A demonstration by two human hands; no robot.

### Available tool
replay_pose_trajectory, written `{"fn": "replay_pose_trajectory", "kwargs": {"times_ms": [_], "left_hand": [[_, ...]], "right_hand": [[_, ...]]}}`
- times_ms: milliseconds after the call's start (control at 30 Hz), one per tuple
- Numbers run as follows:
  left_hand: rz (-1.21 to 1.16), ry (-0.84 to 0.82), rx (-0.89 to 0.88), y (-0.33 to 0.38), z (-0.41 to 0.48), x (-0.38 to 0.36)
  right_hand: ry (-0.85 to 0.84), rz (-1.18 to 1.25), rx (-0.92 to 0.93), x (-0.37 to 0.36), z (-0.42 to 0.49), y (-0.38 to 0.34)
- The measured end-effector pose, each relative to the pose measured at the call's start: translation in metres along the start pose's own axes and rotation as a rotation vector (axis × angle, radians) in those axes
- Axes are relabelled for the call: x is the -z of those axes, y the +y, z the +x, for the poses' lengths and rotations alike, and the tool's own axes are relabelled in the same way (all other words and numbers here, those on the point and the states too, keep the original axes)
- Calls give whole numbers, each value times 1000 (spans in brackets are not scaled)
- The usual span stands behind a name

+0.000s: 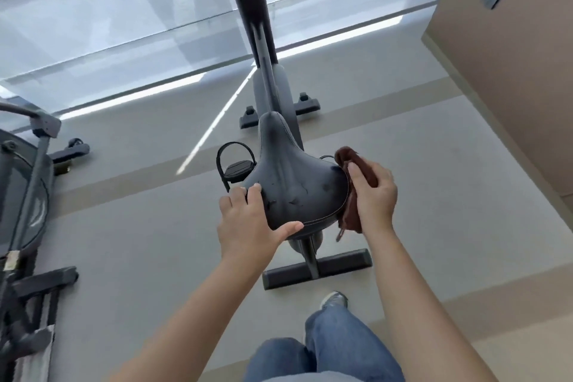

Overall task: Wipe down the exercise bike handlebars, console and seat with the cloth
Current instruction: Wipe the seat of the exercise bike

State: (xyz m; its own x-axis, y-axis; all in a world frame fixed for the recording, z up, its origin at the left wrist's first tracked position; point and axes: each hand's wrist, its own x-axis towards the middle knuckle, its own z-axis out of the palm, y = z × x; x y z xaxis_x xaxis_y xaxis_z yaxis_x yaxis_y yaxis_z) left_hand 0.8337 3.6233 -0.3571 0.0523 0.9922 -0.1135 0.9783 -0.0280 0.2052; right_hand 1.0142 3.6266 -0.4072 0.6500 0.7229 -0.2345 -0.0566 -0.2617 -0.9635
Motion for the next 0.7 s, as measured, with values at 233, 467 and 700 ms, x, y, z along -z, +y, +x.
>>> {"fn": "replay_pose_trajectory", "kwargs": {"times_ms": [233, 467, 700], "left_hand": [[8, -8, -91, -7, 2, 2], [-85, -63, -261, -29, 11, 7], [-76, -127, -529, -48, 30, 11]], "right_hand": [[346, 113, 3, -17, -44, 12], [215, 158, -86, -10, -24, -1], [719, 95, 26, -57, -81, 1]]}}
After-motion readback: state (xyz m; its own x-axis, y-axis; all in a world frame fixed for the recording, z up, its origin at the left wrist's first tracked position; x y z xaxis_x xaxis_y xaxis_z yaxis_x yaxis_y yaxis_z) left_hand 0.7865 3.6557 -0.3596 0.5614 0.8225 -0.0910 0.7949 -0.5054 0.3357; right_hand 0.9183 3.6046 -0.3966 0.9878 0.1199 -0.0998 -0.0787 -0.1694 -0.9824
